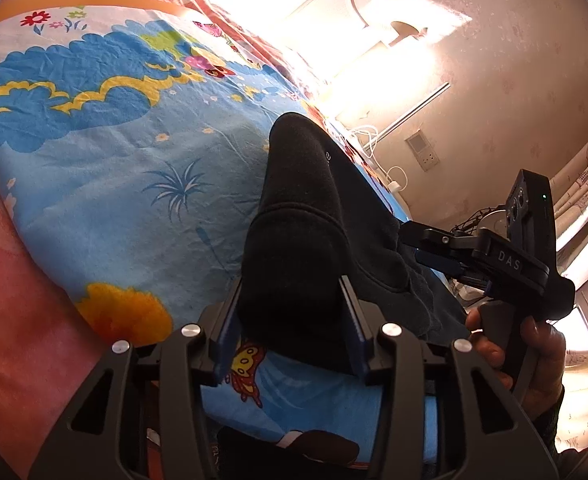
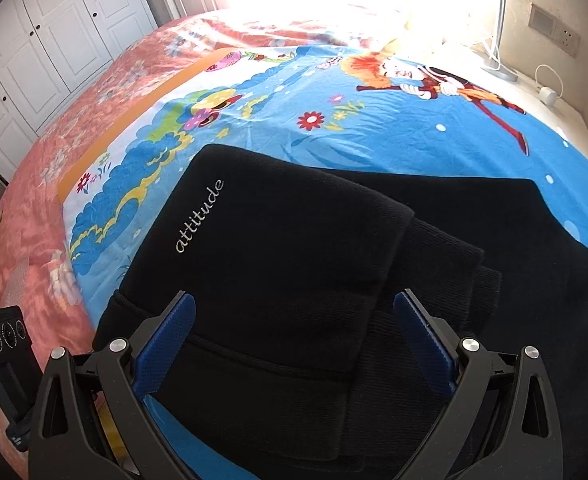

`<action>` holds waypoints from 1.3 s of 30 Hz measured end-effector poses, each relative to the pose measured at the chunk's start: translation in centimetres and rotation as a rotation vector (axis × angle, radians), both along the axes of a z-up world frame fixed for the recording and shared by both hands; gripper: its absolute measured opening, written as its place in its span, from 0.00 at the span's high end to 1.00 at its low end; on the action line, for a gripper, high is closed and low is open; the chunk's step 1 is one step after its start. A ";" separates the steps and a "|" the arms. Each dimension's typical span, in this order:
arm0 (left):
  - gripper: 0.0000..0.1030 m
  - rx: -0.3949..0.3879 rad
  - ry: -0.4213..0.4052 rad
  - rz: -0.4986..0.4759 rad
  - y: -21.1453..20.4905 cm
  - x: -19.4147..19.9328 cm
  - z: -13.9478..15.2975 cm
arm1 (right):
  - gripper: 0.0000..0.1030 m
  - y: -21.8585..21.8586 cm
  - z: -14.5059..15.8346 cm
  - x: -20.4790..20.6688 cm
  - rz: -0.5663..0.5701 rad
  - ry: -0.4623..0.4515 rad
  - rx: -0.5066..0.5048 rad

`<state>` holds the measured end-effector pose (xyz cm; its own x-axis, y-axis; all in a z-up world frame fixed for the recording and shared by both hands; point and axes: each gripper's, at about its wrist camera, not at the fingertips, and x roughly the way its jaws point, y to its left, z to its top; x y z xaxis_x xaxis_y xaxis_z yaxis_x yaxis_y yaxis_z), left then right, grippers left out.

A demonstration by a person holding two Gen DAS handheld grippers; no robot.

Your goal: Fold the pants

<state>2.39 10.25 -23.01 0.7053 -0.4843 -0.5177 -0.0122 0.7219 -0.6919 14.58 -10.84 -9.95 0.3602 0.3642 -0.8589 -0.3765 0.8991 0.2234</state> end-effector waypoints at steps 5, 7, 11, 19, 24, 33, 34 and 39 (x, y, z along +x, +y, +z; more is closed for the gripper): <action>0.54 -0.011 0.018 0.020 -0.6 0.5 -0.1 | 0.07 4.5 2.4 1.4 0.124 0.072 -0.003; 0.67 0.030 -0.007 0.020 -1.1 0.2 0.9 | 0.07 6.8 2.8 2.4 0.175 0.137 -0.028; 0.73 0.180 -0.048 0.022 -3.1 -0.4 4.0 | 0.07 11.3 2.8 3.8 0.285 0.251 -0.129; 0.76 0.357 -0.105 0.025 -6.6 -0.7 8.4 | 0.26 14.3 -1.0 5.1 0.392 0.287 -0.441; 0.69 0.297 -0.094 0.071 -6.5 -0.7 9.0 | 0.67 12.3 -0.2 5.3 0.400 0.288 -0.375; 0.16 0.223 0.020 0.128 -10.8 0.9 7.3 | 0.74 5.0 6.3 7.4 0.312 0.312 -0.066; 0.17 0.264 -0.007 0.121 -12.1 1.2 7.7 | 0.75 3.6 7.6 7.6 0.294 0.304 -0.018; 0.70 0.496 -0.121 0.078 -18.9 0.8 11.5 | 0.75 -6.4 13.3 7.8 0.207 0.221 0.218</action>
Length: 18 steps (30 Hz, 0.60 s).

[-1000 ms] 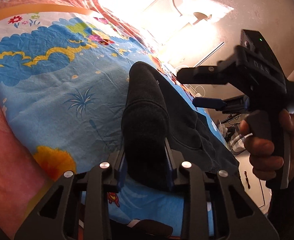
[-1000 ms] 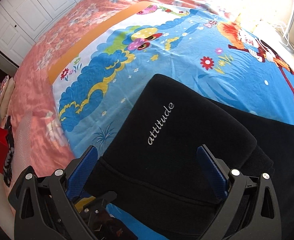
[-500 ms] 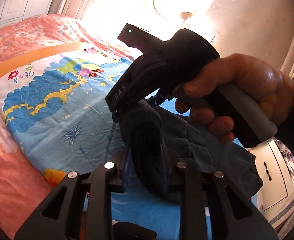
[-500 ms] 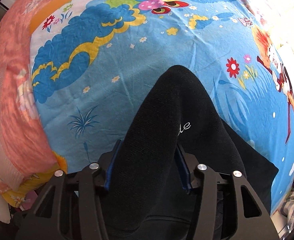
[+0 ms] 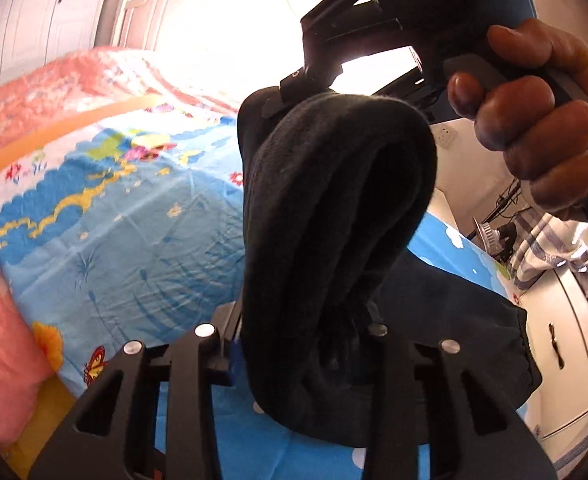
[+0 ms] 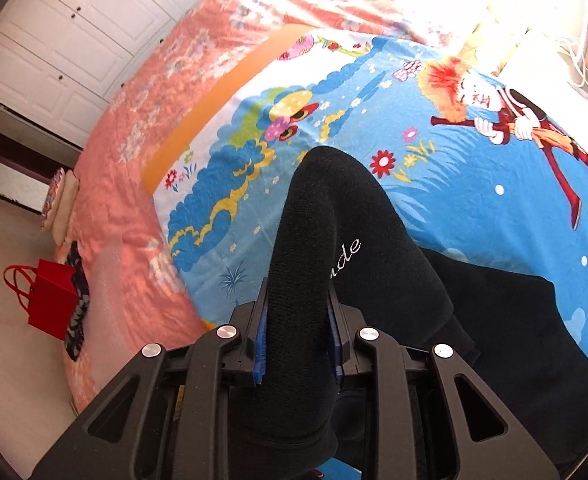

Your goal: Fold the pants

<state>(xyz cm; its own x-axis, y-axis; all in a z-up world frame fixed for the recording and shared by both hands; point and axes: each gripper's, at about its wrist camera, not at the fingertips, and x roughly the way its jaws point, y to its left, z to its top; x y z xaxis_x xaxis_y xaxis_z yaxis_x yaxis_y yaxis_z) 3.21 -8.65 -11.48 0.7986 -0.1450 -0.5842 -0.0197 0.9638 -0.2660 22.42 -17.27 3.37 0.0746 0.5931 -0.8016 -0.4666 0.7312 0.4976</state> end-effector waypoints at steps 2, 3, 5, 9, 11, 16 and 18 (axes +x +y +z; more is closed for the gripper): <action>0.73 0.123 -0.094 -0.056 -3.7 -1.1 1.9 | 0.75 -5.7 1.6 -0.7 -0.046 -0.022 0.102; 0.76 0.183 -0.138 -0.082 -5.7 -1.6 2.7 | 0.75 -8.6 2.1 -1.2 -0.069 -0.035 0.143; 0.77 0.283 -0.207 -0.150 -10.2 -2.5 4.0 | 0.75 -15.0 2.2 -2.5 -0.139 -0.057 0.219; 0.77 0.463 -0.306 -0.324 -20.0 -4.0 3.4 | 0.75 -28.5 -1.7 -6.1 -0.351 -0.071 0.288; 0.78 0.560 -0.332 -0.433 -25.0 -4.7 1.2 | 0.75 -33.6 -5.8 -7.5 -0.454 -0.047 0.243; 0.73 0.817 -0.275 -0.665 -33.9 -5.7 -7.8 | 0.73 -38.5 -15.9 -8.8 -0.551 0.095 0.153; 0.63 0.918 -0.340 -0.663 -34.6 -6.8 -9.4 | 0.69 -38.9 -16.2 -9.2 -0.548 0.073 0.235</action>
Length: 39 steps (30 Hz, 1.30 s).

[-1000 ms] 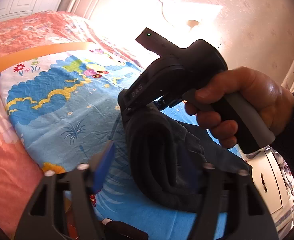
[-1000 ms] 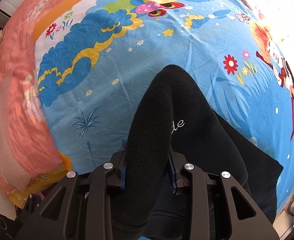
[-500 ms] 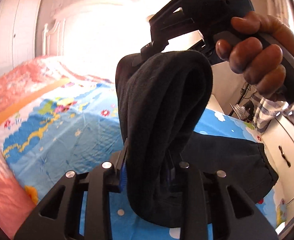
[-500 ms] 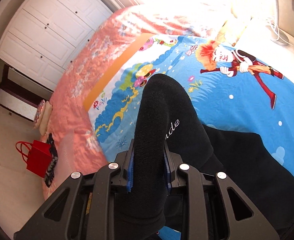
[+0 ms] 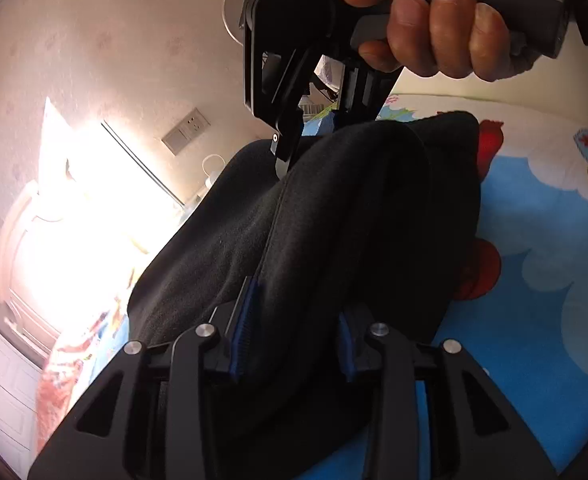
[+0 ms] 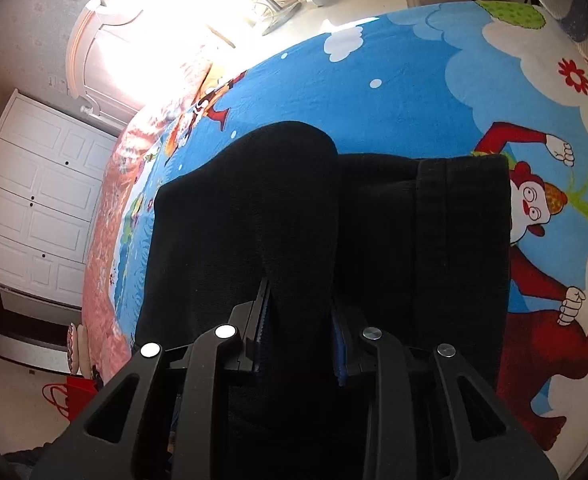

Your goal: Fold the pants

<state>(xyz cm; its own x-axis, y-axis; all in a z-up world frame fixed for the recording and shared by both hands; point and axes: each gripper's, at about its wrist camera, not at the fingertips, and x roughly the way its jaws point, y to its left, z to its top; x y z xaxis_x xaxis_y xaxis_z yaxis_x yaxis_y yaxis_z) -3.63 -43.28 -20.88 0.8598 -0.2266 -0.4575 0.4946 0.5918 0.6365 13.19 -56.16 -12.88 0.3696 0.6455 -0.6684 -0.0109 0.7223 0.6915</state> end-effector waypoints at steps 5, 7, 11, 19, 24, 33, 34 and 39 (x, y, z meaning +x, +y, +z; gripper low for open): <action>0.57 0.057 -0.081 -0.005 -0.5 -0.3 -0.5 | 0.58 0.0 0.2 1.7 0.023 0.002 0.021; 0.64 0.089 -0.109 -0.022 -1.1 -0.5 -1.0 | 0.58 0.6 -0.1 2.5 0.030 0.014 0.017; 0.79 0.119 -0.149 -0.026 -1.4 -0.7 -0.5 | 0.76 -0.2 1.7 1.9 0.046 -0.030 0.017; 0.80 0.093 -0.199 -0.121 -4.5 -1.2 1.6 | 0.77 -5.0 3.1 -0.9 -0.068 -0.055 -0.061; 0.80 0.126 -0.177 -0.147 -6.4 -1.2 -0.1 | 0.75 -6.6 0.6 -0.7 -0.088 -0.035 -0.097; 0.54 -0.072 -0.045 -0.270 -0.7 -1.5 3.5 | 0.21 -4.0 0.4 -1.6 -0.181 -0.120 -0.583; 0.54 -0.151 0.000 -0.257 1.2 -1.2 5.0 | 0.20 -3.9 0.7 -1.9 -0.191 -0.130 -0.613; 0.55 -0.508 0.164 -0.016 12.9 2.3 10.0 | 0.16 -2.9 5.6 -5.6 -0.347 -0.262 -0.783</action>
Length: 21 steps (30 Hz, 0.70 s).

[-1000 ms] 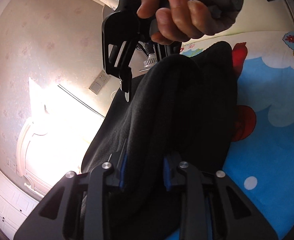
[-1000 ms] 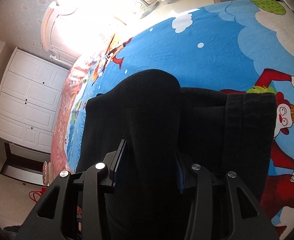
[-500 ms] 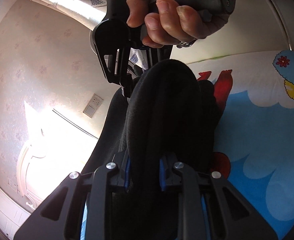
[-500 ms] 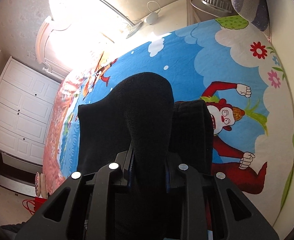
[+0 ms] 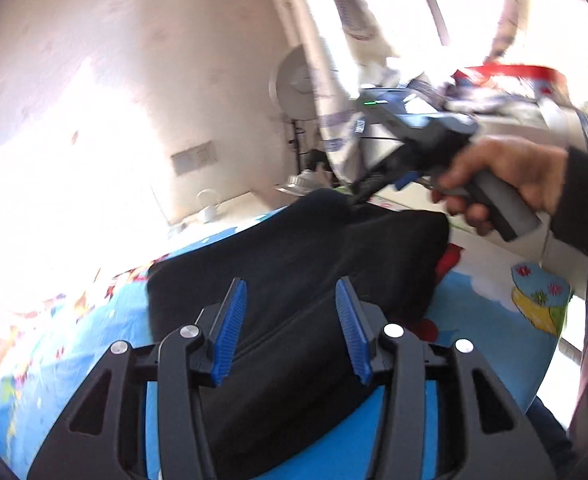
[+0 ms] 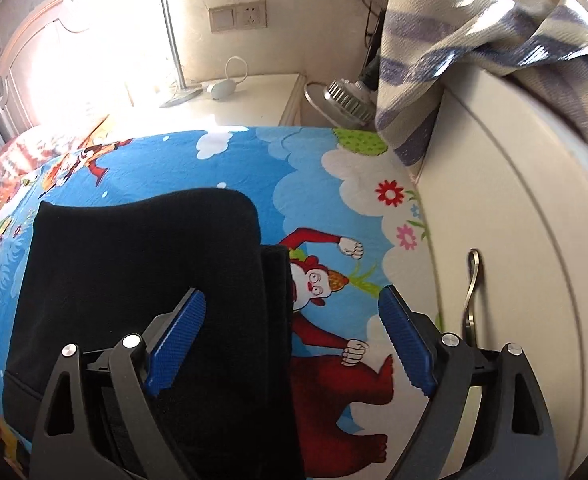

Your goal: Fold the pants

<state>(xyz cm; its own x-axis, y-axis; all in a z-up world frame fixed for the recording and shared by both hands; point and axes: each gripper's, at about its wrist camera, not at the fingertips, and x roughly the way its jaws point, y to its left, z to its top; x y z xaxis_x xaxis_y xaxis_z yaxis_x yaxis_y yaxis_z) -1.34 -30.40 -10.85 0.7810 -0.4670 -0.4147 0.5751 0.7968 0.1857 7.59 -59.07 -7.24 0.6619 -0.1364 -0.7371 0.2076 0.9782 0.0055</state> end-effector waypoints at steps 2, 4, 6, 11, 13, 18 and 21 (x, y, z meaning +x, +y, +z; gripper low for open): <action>0.64 -0.075 0.112 0.096 4.4 1.5 0.2 | 0.15 1.9 1.9 -1.7 0.028 -0.062 -0.034; 0.81 -0.105 0.279 0.088 7.3 2.4 -0.3 | 0.15 4.2 2.8 -3.0 0.068 -0.087 -0.068; 0.82 -0.067 0.498 0.006 7.3 3.8 -3.6 | 0.15 6.3 3.0 -3.9 0.078 -0.095 -0.092; 0.82 -0.056 0.537 -0.009 8.2 3.6 -5.2 | 0.15 8.5 -0.9 -4.7 0.053 -0.010 -0.196; 0.82 -0.104 0.540 -0.011 7.7 4.0 -5.5 | 0.15 8.0 -3.5 -4.9 0.044 0.053 -0.218; 0.81 -0.216 0.481 0.056 8.5 10.4 -2.5 | 0.13 4.5 -4.8 -5.5 0.017 0.022 0.038; 0.82 -0.287 0.484 0.125 9.1 16.6 -1.3 | 0.12 5.0 -4.7 -5.5 0.012 0.016 0.001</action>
<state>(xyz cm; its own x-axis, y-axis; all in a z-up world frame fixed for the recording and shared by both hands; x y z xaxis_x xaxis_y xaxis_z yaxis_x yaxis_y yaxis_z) 15.28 -21.29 -12.11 0.5906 -0.5297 -0.6088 0.4389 0.8439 -0.3085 2.11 -54.07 -11.91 0.6518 -0.1273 -0.7477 0.1955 0.9807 0.0035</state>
